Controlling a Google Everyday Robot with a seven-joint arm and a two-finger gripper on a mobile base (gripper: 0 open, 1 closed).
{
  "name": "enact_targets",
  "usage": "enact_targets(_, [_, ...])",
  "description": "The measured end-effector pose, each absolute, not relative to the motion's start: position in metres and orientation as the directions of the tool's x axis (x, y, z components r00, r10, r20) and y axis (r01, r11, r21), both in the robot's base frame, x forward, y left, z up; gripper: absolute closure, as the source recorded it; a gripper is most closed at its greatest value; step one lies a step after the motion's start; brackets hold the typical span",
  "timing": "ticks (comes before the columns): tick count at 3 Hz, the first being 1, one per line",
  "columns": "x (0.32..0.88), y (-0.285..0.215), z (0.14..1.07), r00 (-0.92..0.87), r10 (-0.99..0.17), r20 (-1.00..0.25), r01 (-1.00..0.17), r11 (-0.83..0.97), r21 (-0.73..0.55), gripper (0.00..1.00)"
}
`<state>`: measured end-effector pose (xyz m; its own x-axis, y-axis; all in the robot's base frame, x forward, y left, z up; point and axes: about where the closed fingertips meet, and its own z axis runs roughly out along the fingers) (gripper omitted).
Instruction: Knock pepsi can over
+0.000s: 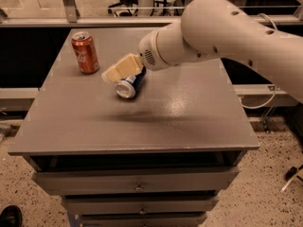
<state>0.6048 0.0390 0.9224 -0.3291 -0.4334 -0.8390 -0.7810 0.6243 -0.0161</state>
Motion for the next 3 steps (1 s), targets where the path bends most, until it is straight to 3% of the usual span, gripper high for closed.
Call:
enact_targets(2, [0.601, -0.023, 0.92, -0.257, -0.465, -0.847, -0.81, 0.581, -0.074, 0.0])
enact_targets(3, [0.589, -0.102, 0.931, -0.219, -0.516, -0.828, -0.817, 0.561, -0.134, 0.0])
